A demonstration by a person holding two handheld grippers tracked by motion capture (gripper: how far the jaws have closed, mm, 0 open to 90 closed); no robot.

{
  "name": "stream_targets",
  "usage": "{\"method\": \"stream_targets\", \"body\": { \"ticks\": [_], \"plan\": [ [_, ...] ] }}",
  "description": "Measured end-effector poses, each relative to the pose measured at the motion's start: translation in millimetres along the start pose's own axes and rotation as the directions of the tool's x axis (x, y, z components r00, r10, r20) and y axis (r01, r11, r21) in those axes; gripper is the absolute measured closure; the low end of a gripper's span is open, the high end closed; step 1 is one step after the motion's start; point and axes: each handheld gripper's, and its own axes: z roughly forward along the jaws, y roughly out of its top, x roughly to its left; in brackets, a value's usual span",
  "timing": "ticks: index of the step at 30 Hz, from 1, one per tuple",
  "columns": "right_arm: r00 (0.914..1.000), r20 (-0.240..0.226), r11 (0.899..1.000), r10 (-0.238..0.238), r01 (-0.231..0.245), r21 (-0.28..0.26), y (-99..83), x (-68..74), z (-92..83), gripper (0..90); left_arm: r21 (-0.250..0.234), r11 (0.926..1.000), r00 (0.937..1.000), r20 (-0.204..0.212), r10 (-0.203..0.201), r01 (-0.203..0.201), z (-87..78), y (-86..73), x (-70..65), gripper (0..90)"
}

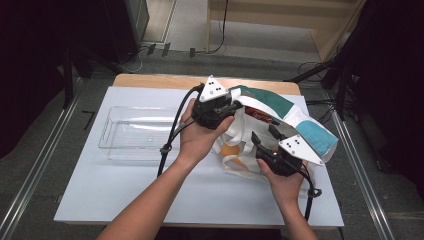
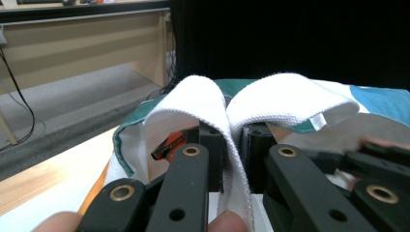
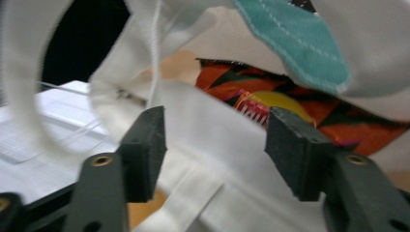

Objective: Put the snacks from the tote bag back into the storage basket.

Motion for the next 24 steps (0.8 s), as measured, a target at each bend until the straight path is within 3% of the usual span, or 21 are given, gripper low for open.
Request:
{"method": "stream_targets", "body": {
  "ticks": [3, 6, 8, 10, 13, 16, 18, 20, 24],
  "plan": [
    [0.9995, 0.001, 0.999, -0.032, 0.032, 0.021, 2.1, -0.4, 12.8, 30.6, 0.004, 1.0000, 1.0000, 0.002, 0.000, 0.000, 0.1, -0.7, 0.1, 83.6],
    [0.9987, 0.024, 0.999, -0.046, 0.046, 0.005, 5.4, -1.0, 22.6, 24.5, 0.012, 0.9999, 1.0000, 0.006, 0.005, -0.005, 0.1, -1.4, 1.4, 83.6],
    [0.9985, 0.041, 0.999, -0.037, 0.036, 0.020, 6.7, -1.5, 29.6, 19.4, 0.009, 0.9999, 0.9999, 0.011, -0.006, 0.006, 0.0, -1.5, 3.3, 83.6],
    [0.9990, 0.040, 0.999, -0.021, 0.019, 0.050, 4.7, -2.0, 36.4, 20.1, 0.007, 0.9999, 0.9999, 0.011, -0.007, 0.007, -0.3, -1.3, 4.2, 83.6],
    [0.9994, 0.026, 0.993, -0.022, 0.019, 0.114, -1.9, -1.6, 43.6, 34.4, 0.007, 1.0000, 0.9999, 0.014, -0.005, 0.005, 0.1, -1.8, 3.8, 83.6],
    [0.9974, 0.034, 0.984, -0.063, 0.057, 0.167, -9.8, 0.6, 42.2, 60.8, 0.006, 1.0000, 0.9999, 0.014, -0.007, 0.007, 0.4, -2.2, 5.0, 83.7],
    [0.9980, 0.019, 0.979, -0.061, 0.056, 0.195, -15.4, -0.2, 38.5, 76.4, 0.005, 1.0000, 0.9999, 0.012, -0.008, 0.008, 0.4, -2.0, 5.9, 83.6],
    [0.9984, -0.014, 0.975, -0.055, 0.057, 0.217, -21.3, -1.7, 33.4, 84.8, -0.001, 1.0000, 0.9999, 0.012, -0.005, 0.005, -0.1, -1.1, 5.9, 83.6],
    [0.9970, -0.069, 0.974, -0.034, 0.049, 0.221, -31.7, -2.6, 19.1, 88.5, 0.009, 0.9998, 0.9997, -0.017, 0.017, -0.017, -1.3, 1.9, 7.0, 83.5]
  ]
}}
